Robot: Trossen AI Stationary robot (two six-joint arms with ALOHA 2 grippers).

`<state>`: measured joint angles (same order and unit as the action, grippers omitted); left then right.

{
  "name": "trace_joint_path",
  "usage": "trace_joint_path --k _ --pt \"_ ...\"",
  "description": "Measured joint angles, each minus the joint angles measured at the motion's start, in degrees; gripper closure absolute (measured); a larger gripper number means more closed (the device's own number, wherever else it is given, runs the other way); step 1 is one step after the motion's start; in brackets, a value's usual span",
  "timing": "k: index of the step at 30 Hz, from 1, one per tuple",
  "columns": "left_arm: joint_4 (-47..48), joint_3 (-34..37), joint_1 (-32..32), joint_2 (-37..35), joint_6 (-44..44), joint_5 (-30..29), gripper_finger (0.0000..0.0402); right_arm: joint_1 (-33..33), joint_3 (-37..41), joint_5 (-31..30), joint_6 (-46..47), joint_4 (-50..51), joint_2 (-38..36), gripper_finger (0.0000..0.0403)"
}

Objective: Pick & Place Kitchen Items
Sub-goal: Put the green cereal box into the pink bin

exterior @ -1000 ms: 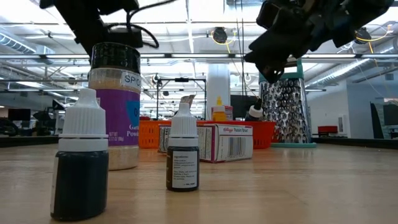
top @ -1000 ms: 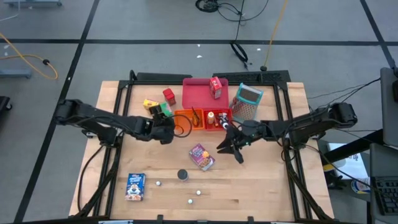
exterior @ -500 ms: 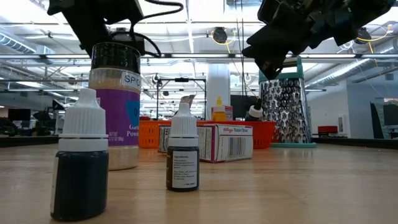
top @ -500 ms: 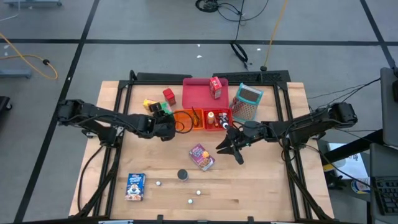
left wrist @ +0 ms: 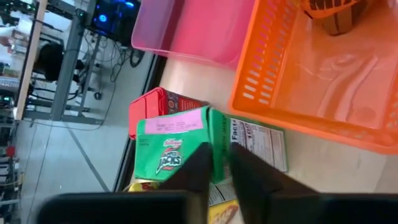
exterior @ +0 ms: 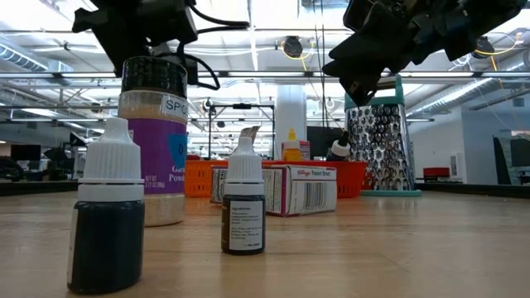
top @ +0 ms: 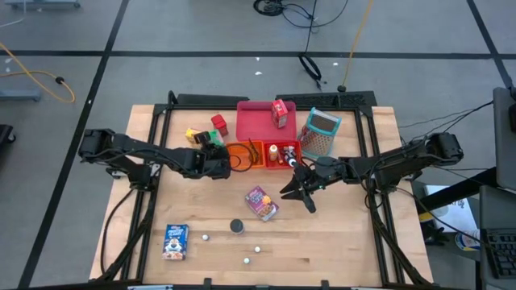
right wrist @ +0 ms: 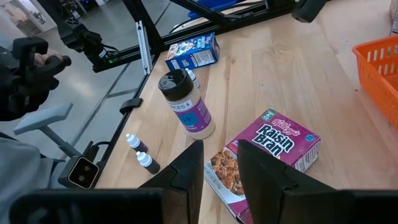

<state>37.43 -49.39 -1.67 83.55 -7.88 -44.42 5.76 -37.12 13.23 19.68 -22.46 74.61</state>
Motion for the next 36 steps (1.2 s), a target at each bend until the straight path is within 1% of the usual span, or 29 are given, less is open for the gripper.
trace_joint_path --k 1,2,8,18,28,36 --pt "0.0 0.0 0.0 -0.1 -0.2 0.1 0.0379 0.0 0.0 0.0 0.0 0.0 0.0 0.0314" --pt "0.0 0.0 0.0 -0.1 -0.3 0.1 0.0389 0.0 0.0 0.0 0.0 0.0 0.0 0.0314" --pt "-0.1 0.0 -0.3 0.0 -0.2 -0.7 0.0398 0.0 0.0 0.0 -0.7 0.0 0.0 0.0314" --pt "0.8 -1.0 -1.8 0.0 -0.1 -1.9 0.0401 0.0 0.0 0.0 -0.9 0.0 0.0 0.0314" --pt "8.2 -9.3 -3.2 0.1 0.8 -7.0 0.0401 0.0 -0.1 0.0 -1.3 0.2 0.0 0.0314" --pt "9.0 -16.3 -2.9 0.1 7.4 -8.5 0.0401 0.0 -0.1 0.0 -1.3 0.2 0.0 0.0314"
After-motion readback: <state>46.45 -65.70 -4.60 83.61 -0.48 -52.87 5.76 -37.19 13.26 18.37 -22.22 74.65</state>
